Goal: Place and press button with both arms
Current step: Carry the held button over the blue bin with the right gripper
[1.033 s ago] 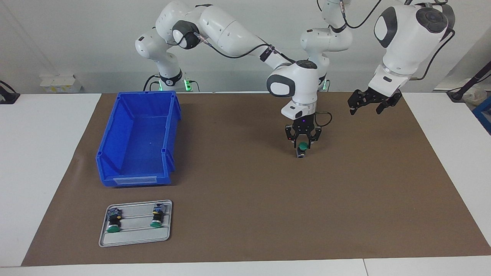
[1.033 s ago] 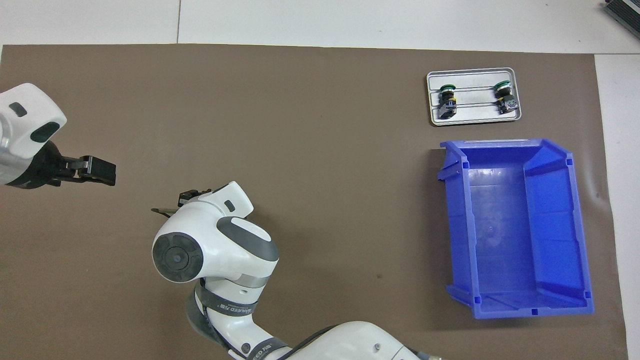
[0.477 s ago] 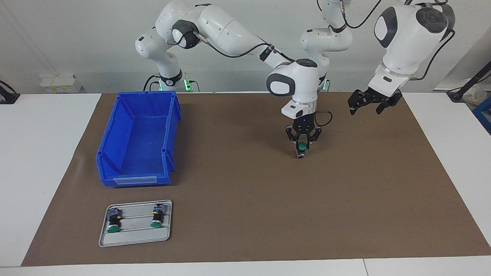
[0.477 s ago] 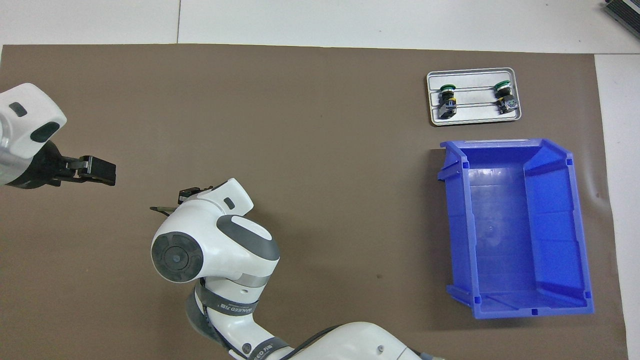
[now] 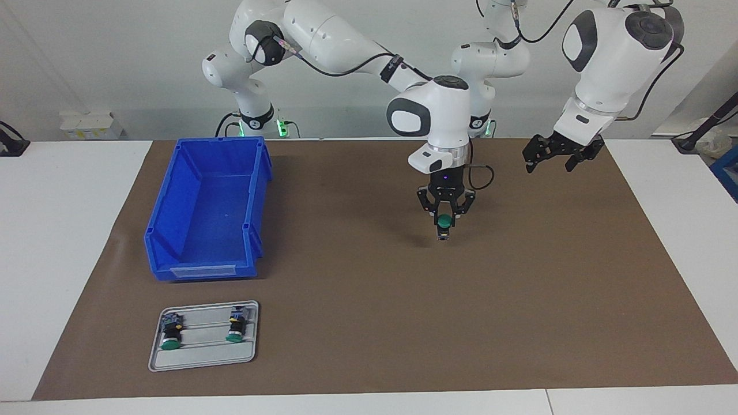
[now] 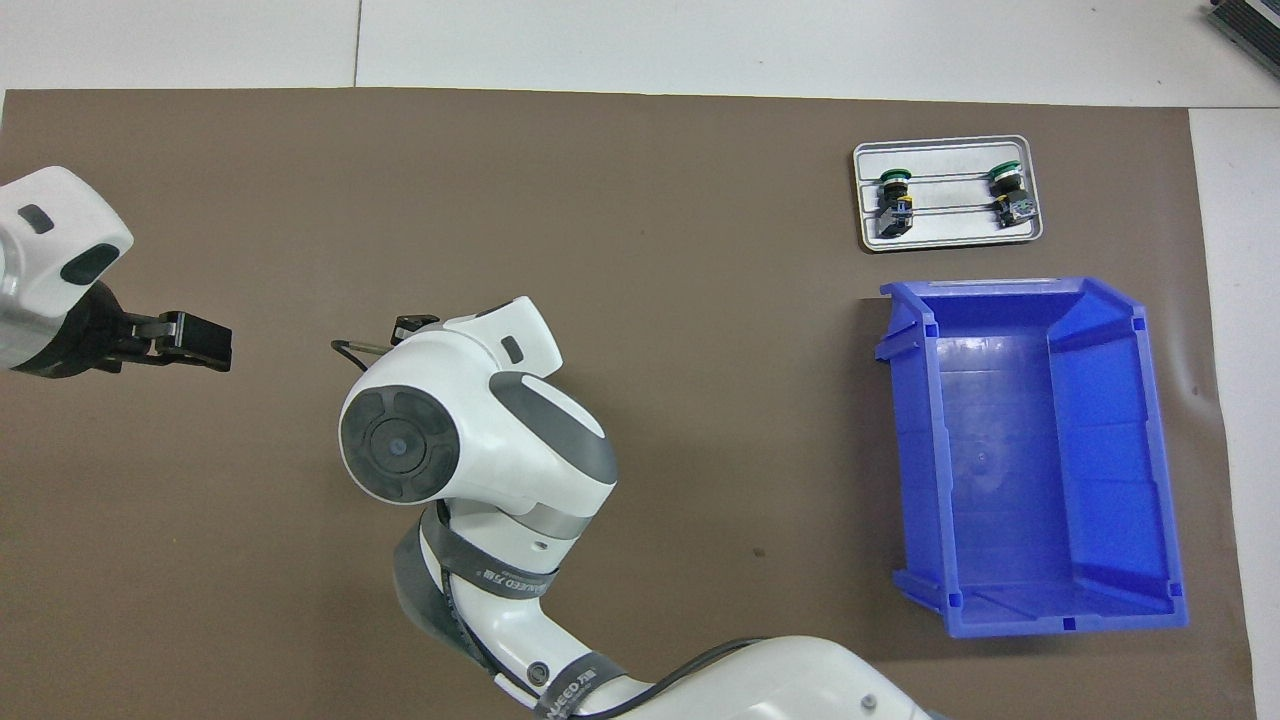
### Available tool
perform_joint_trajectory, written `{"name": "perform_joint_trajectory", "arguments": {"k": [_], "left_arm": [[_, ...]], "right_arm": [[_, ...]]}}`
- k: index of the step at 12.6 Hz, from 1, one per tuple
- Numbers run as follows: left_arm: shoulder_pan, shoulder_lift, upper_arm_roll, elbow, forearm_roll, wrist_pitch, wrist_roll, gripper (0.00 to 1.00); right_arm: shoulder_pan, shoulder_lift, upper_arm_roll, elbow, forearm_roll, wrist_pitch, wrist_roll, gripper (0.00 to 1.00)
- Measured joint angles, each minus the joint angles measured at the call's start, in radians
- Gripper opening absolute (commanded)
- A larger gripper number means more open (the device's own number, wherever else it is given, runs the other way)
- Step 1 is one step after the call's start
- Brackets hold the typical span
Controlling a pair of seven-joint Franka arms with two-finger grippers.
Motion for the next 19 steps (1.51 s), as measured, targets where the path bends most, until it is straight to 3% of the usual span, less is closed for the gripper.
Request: {"name": "perform_joint_trajectory", "arguments": {"k": [4, 8, 13, 19], "left_arm": [[0.0, 0.0, 0.0, 0.0, 0.0, 0.0, 0.0, 1.0], [0.0, 0.0, 0.0, 0.0, 0.0, 0.0, 0.0, 1.0], [0.0, 0.0, 0.0, 0.0, 0.0, 0.0, 0.0, 1.0], [0.0, 0.0, 0.0, 0.0, 0.0, 0.0, 0.0, 1.0]], "right_arm": [[-0.117, -0.129, -0.001, -0.062, 0.096, -0.104, -0.148, 0.0], [-0.273, -0.252, -0.001, -0.117, 0.202, -0.242, -0.467, 0.0], [-0.46, -0.315, -0.001, -0.145, 0.252, -0.345, -0.923, 0.0], [-0.665, -0.507, -0.001, -0.398, 0.349, -0.363, -1.513, 0.0]]}}
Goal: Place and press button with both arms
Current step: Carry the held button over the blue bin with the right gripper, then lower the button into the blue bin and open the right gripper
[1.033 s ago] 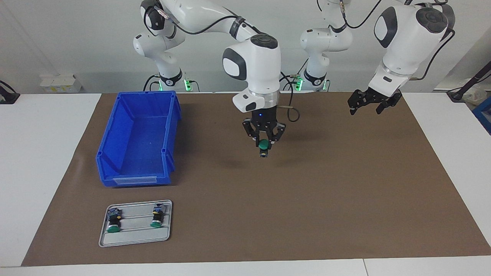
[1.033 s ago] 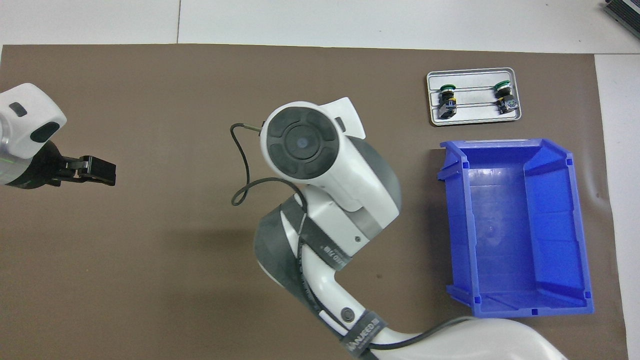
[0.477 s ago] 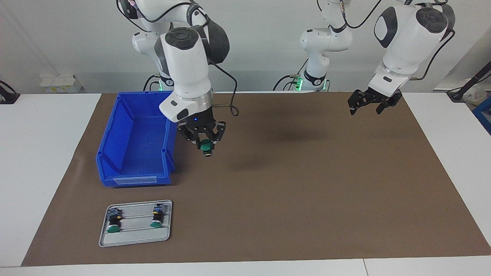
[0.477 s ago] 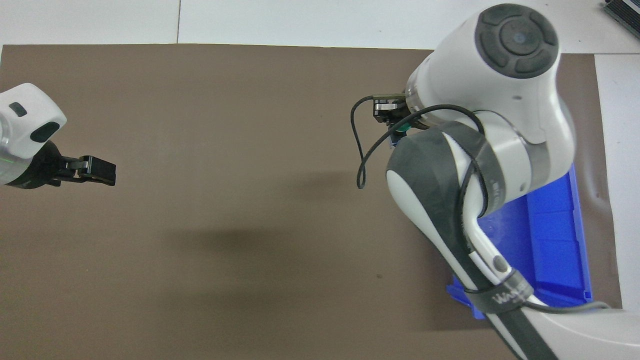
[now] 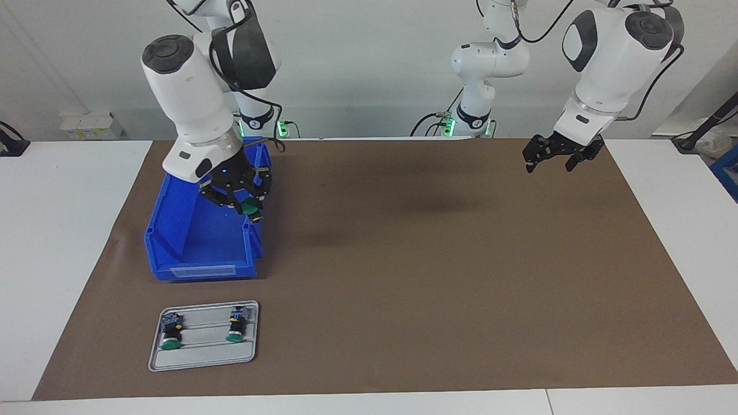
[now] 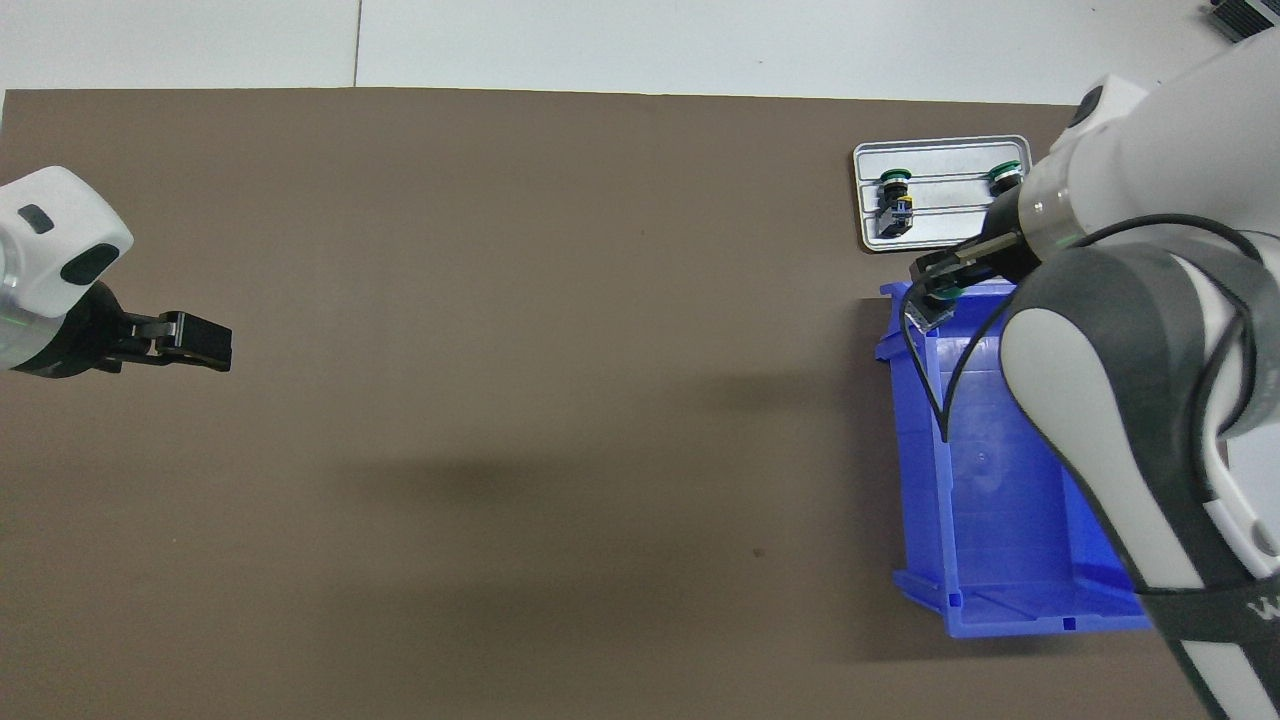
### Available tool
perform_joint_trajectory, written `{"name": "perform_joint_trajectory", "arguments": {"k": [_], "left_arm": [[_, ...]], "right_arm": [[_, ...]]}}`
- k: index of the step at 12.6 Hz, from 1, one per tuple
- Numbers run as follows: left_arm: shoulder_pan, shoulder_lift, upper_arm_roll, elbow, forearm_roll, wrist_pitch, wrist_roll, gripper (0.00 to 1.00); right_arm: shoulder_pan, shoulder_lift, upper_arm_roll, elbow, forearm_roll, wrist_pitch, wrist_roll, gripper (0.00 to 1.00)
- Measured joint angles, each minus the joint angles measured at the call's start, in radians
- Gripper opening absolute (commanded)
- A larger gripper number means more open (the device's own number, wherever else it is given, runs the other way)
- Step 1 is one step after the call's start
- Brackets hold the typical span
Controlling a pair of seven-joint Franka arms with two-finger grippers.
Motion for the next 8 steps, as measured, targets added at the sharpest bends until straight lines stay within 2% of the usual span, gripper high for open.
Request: {"name": "perform_joint_trajectory", "arguments": {"k": [4, 8], "left_arm": [[0.0, 0.0, 0.0, 0.0, 0.0, 0.0, 0.0, 1.0], [0.0, 0.0, 0.0, 0.0, 0.0, 0.0, 0.0, 1.0]], "right_arm": [[-0.12, -0.036, 0.0, -0.088, 0.031, 0.016, -0.417, 0.0], [-0.207, -0.037, -0.001, -0.185, 0.09, 0.127, -0.765, 0.0]]}}
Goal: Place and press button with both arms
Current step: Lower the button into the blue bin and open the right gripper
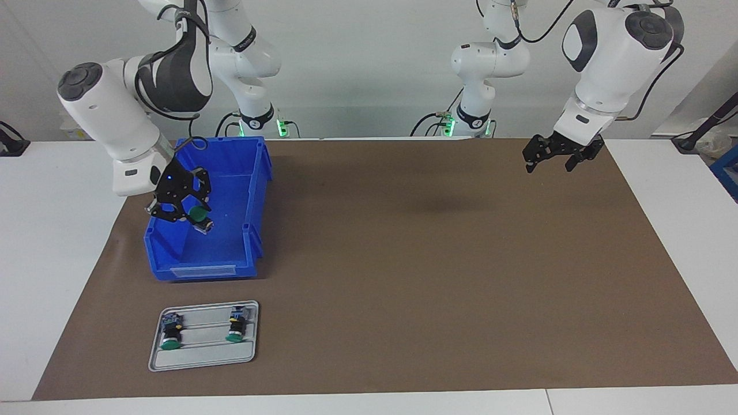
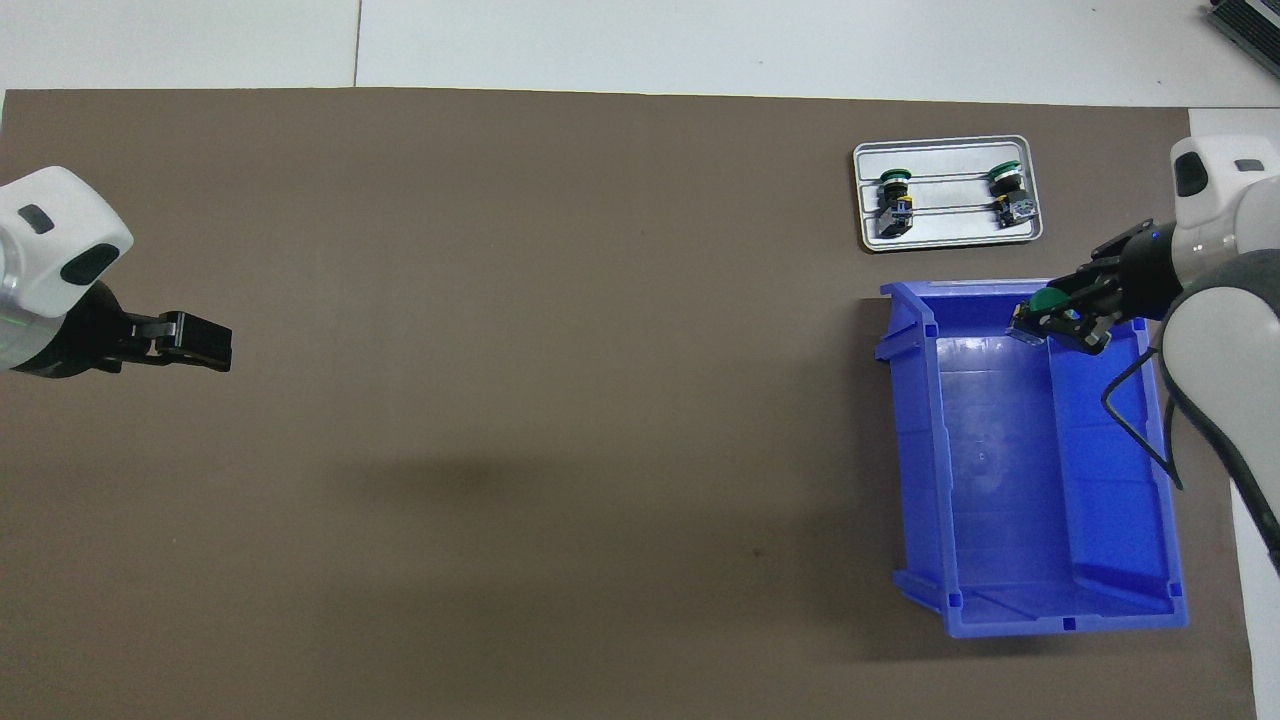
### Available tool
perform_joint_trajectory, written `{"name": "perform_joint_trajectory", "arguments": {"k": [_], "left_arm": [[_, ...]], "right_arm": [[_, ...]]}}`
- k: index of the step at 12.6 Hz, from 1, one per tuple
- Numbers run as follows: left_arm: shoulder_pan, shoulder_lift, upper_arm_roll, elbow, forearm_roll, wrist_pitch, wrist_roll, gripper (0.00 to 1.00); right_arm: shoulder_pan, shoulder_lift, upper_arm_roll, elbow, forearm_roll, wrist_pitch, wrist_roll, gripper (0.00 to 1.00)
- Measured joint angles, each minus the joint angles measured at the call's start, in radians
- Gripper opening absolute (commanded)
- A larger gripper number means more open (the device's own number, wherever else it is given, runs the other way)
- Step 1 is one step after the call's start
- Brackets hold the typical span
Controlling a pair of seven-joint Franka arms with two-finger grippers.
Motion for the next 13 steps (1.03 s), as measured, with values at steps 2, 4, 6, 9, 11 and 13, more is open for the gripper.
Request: {"name": "perform_joint_trajectory", "arguments": {"k": [2, 4, 6, 9, 11, 13], "left_arm": [[0.0, 0.0, 0.0, 0.0, 0.0, 0.0, 0.0, 1.0], [0.0, 0.0, 0.0, 0.0, 0.0, 0.0, 0.0, 1.0], [0.0, 0.0, 0.0, 0.0, 0.0, 0.0, 0.0, 1.0], [0.0, 0.0, 0.0, 0.0, 0.0, 0.0, 0.0, 1.0], [0.0, 0.0, 0.0, 0.0, 0.0, 0.0, 0.0, 1.0], [0.0, 0.0, 0.0, 0.0, 0.0, 0.0, 0.0, 1.0]], "right_arm": [[-0.004, 0.0, 0.001, -0.014, 0.007, 0.002, 0.022, 0.0], [-0.001, 0.0, 0.006, -0.022, 0.007, 0.009, 0.024, 0.0], [-0.003, 0.002, 0.006, -0.055, 0.007, 0.068, -0.072, 0.0], [-0.003, 0.008, 0.006, -0.12, 0.025, 0.16, -0.233, 0.0], [-0.004, 0.011, 0.006, -0.15, 0.076, 0.186, -0.326, 0.0], [-0.01, 0.019, 0.003, -0.186, 0.148, 0.219, -0.424, 0.0]]}}
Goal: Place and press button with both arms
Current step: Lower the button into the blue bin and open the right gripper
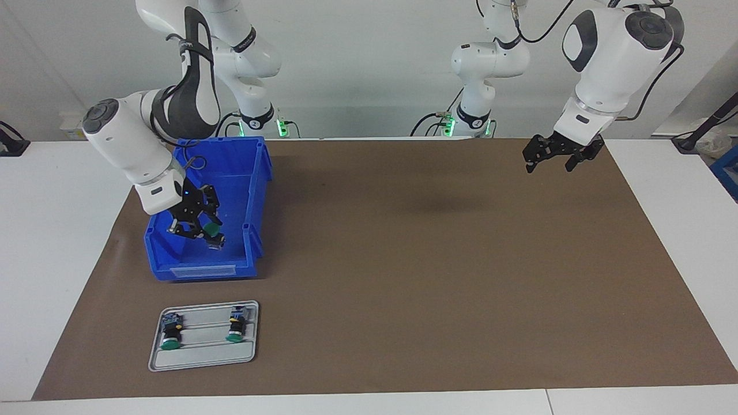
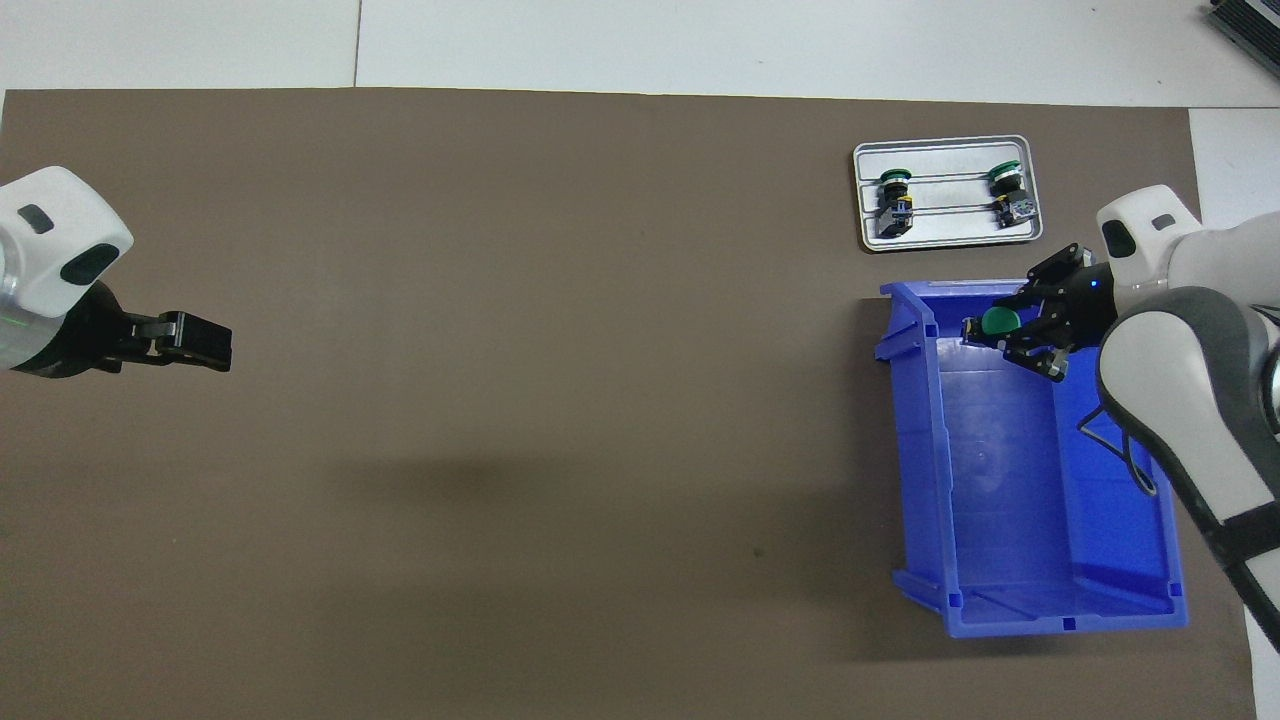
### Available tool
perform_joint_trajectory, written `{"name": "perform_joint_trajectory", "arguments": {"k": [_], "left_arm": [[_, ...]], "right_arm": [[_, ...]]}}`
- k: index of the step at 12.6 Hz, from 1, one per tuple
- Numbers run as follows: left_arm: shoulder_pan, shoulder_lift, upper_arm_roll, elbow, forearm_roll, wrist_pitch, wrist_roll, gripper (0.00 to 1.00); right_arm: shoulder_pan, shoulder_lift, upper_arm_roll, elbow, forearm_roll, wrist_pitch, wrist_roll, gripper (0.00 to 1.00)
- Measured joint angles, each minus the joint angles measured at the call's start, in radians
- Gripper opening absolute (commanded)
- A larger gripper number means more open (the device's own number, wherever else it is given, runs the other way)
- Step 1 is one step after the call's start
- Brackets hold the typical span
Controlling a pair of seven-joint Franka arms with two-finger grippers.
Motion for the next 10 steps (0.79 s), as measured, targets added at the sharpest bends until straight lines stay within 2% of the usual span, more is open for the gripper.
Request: {"name": "perform_joint_trajectory", "arguments": {"k": [4, 9, 10], "left_arm": [[0.0, 0.0, 0.0, 0.0, 0.0, 0.0, 0.0, 1.0], [0.0, 0.0, 0.0, 0.0, 0.0, 0.0, 0.0, 1.0], [0.0, 0.0, 0.0, 0.0, 0.0, 0.0, 0.0, 1.0]], "right_arm": [[-0.057, 0.041, -0.001, -0.031, 0.045, 0.014, -0.169, 0.0], [-0.072, 0.063, 0.001, -0.034, 0.055, 0.016, -0.2, 0.02], [-0.072, 0.063, 0.001, -0.037, 0.068, 0.019, -0.2, 0.19]]}}
